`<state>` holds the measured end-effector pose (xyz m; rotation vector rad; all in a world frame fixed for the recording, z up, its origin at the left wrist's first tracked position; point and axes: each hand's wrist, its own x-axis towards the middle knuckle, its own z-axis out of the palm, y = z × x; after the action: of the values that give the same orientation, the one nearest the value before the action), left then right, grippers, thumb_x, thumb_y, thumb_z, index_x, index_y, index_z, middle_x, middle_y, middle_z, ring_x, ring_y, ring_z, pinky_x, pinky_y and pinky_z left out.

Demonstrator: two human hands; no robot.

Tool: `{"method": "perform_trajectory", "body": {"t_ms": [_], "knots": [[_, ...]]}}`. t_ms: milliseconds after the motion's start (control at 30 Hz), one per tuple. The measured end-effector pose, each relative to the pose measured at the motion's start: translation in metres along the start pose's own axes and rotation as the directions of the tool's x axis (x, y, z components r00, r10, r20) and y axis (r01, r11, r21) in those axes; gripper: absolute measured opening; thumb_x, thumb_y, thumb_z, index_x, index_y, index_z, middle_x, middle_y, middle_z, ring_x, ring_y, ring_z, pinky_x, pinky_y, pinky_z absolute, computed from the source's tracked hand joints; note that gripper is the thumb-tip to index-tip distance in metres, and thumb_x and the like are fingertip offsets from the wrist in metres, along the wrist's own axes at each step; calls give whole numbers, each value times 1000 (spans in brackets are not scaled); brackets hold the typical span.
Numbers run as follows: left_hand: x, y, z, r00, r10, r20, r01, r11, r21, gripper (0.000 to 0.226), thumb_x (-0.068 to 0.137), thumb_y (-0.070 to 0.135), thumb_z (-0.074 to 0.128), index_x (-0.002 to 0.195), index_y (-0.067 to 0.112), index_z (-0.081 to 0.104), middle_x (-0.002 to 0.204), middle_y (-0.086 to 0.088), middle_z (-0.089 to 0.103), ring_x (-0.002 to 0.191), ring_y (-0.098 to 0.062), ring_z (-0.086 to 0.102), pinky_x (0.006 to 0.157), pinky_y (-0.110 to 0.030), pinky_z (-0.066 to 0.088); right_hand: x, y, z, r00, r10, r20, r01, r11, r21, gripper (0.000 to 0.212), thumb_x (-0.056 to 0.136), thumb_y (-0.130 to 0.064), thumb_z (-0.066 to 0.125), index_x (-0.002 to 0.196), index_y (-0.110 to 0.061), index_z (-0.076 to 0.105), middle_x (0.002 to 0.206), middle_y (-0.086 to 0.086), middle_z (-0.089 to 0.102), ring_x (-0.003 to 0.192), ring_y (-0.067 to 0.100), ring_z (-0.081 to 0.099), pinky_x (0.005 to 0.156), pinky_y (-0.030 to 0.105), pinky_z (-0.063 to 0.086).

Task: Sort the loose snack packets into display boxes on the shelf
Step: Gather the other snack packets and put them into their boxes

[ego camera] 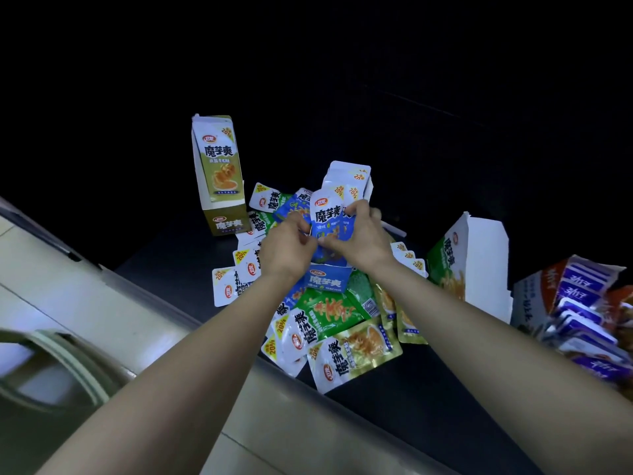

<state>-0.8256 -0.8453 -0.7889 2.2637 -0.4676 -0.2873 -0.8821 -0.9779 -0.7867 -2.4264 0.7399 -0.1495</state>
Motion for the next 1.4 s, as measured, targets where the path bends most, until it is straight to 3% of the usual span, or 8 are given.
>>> {"method": "perform_trajectory", "body": {"t_ms": [333, 500, 667, 800, 900, 1000, 1167, 1400], "knots": [[-6, -1, -9, 989, 1, 148, 34, 971, -235, 12, 94, 16, 62, 100, 10, 54, 89, 3, 54, 64, -22, 57, 61, -42, 59, 3, 6, -2, 991, -39, -126, 41, 999, 15, 42, 85, -43, 70, 106, -20, 42, 111, 2, 49, 74, 18, 51, 56, 27, 33], [-3, -7, -7, 991, 52, 126, -24, 977, -213, 19, 92, 30, 66, 100, 15, 57, 87, 6, 59, 79, -22, 62, 76, -46, 55, -9, 24, -25, 976, -216, 25, 207, 958, 200, 65, 90, -37, 67, 143, -33, 30, 147, 1, 31, 120, 13, 44, 80, 23, 38], [-2, -12, -12, 977, 193, -88, -188, 980, 66, 29, 92, 39, 61, 111, 17, 60, 122, -4, 50, 102, -21, 57, 70, -32, 44, -19, 26, -28, 932, -69, 356, -63, 936, 347, 80, 94, -12, 62, 147, -42, 10, 119, -6, 57, 96, 19, 67, 68, 45, 61], [8, -38, -37, 926, 209, -315, -97, 936, 338, 36, 92, 19, 57, 127, 14, 51, 145, -5, 39, 101, -31, 57, 58, -34, 37, -16, 18, -24, 966, 11, 259, -97, 942, 323, 65, 97, 1, 48, 146, -34, 25, 112, 4, 57, 92, 32, 66, 64, 54, 58], [19, -61, -49, 955, 126, -267, -32, 943, 331, 52, 95, 19, 55, 144, 16, 38, 154, -6, 30, 88, -35, 62, 58, -35, 39, -9, 11, -20, 990, 4, 141, -45, 955, 295, 65, 95, 1, 46, 145, -35, 29, 111, 23, 61, 93, 50, 62, 57, 64, 51], [27, -74, -52, 982, 39, -185, 14, 961, 277, 48, 96, 16, 57, 142, 11, 44, 139, -15, 40, 94, -38, 61, 70, -40, 43, -4, -1, -19, 999, -12, 51, -4, 954, 301, 62, 95, 0, 46, 146, -32, 31, 114, 30, 59, 94, 54, 59, 55, 66, 49], [25, -87, -65, 918, -100, -383, 206, 947, 246, 19, 89, 16, 67, 104, 5, 66, 114, -17, 50, 86, -41, 58, 71, -40, 41, 3, -20, -25, 999, -39, 2, 36, 961, 274, 63, 93, -1, 48, 145, -33, 33, 113, 26, 59, 88, 51, 62, 54, 63, 51], [15, -115, -86, 896, 29, -443, 155, 915, 372, 11, 86, 9, 68, 95, 2, 67, 104, -17, 50, 77, -40, 56, 62, -38, 38, 9, -50, 10, 987, -138, 80, 107, 947, 304, 63, 93, -4, 47, 144, -36, 32, 107, 20, 63, 77, 45, 65, 55, 57, 52]]}}
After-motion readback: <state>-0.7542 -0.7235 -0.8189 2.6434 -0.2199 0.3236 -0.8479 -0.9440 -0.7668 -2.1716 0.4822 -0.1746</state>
